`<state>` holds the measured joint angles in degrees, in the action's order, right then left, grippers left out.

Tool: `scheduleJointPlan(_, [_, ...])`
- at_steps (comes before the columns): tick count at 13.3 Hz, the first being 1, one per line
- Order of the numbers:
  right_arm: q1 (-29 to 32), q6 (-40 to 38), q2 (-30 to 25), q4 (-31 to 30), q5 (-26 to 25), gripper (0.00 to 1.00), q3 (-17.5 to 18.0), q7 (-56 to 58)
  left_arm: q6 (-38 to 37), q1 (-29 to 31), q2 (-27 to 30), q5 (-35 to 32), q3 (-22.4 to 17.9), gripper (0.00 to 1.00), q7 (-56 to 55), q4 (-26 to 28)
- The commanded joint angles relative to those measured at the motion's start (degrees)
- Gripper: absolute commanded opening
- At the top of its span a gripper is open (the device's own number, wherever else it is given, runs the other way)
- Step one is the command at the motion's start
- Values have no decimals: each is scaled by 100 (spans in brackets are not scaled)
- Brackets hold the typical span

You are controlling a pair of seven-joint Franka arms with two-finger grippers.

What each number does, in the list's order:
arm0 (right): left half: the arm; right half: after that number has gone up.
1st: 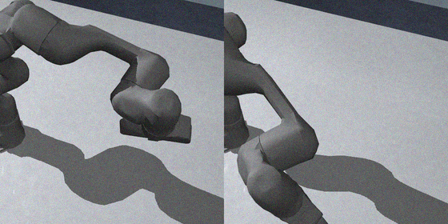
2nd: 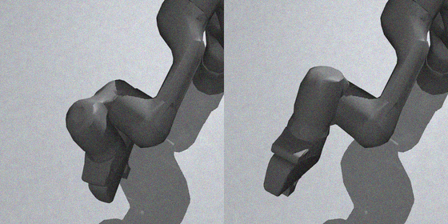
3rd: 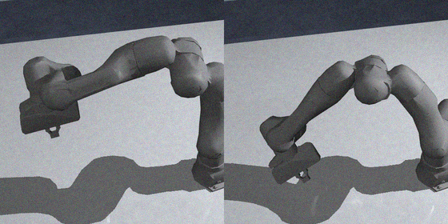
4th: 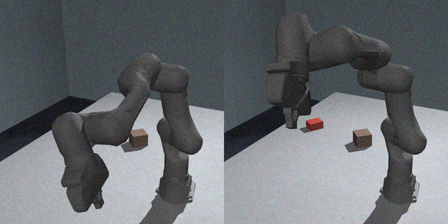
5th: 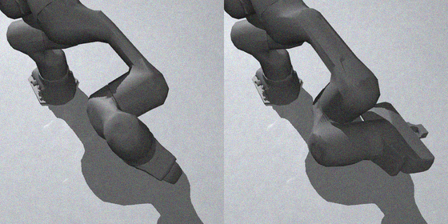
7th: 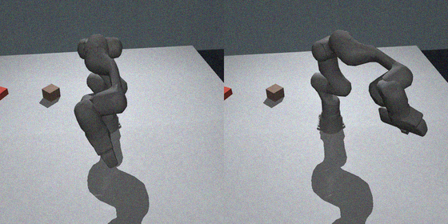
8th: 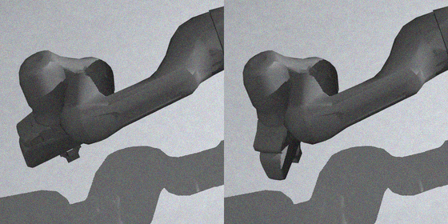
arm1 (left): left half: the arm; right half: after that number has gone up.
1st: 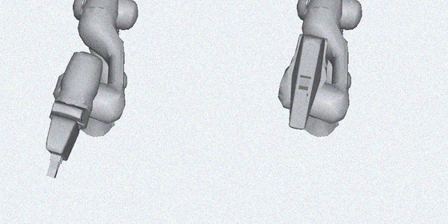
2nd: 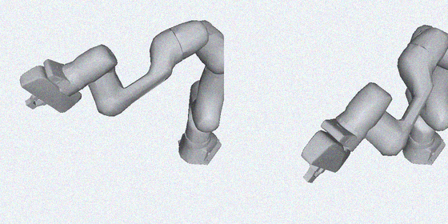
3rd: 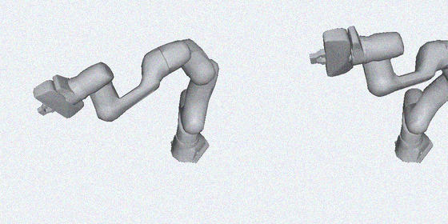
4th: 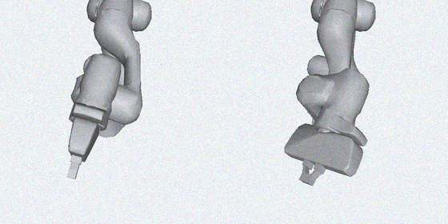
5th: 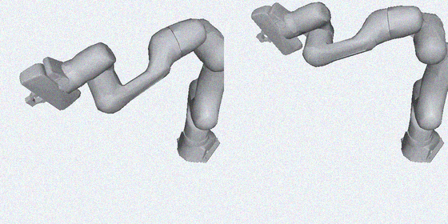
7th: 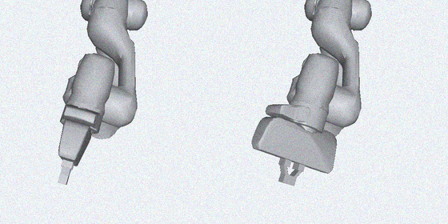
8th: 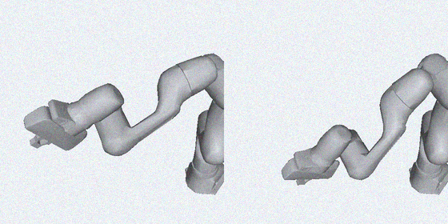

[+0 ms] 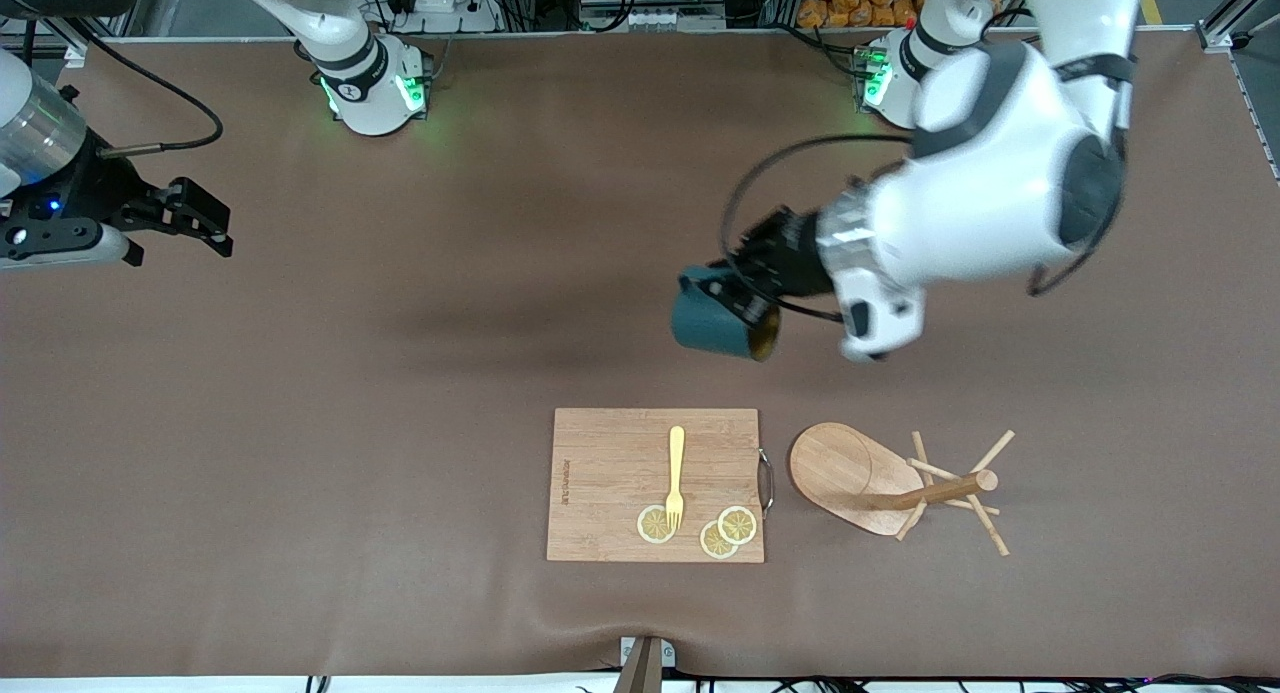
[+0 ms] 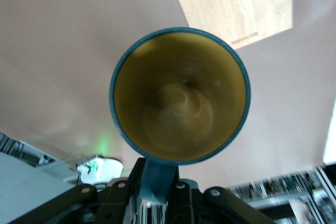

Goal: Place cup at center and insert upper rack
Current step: 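Carry the mug to the wooden mug tree with the left gripper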

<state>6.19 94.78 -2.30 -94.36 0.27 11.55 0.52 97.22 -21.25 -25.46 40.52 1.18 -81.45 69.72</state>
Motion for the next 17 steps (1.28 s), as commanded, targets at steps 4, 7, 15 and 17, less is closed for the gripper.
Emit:
scheduleJointPlan(4, [-83, 49, -43, -56, 8, 100, -56, -79, -317, 1182, -380, 1456, 67, 0, 1437, 112])
scheduleJointPlan(7, [-83, 67, -34, -65, 8, 100, -56, -79, -344, 1482, -618, 2011, 67, 0, 1825, 112])
scheduleJointPlan(15, [-109, 67, -17, -74, 8, 100, -38, -79, -344, 2151, -1207, 3006, 67, 0, 2010, 112])
scheduleJointPlan(17, [-127, 67, -17, -109, 8, 100, -21, -79, -344, 2186, -1251, 3014, 67, 0, 2019, 112])
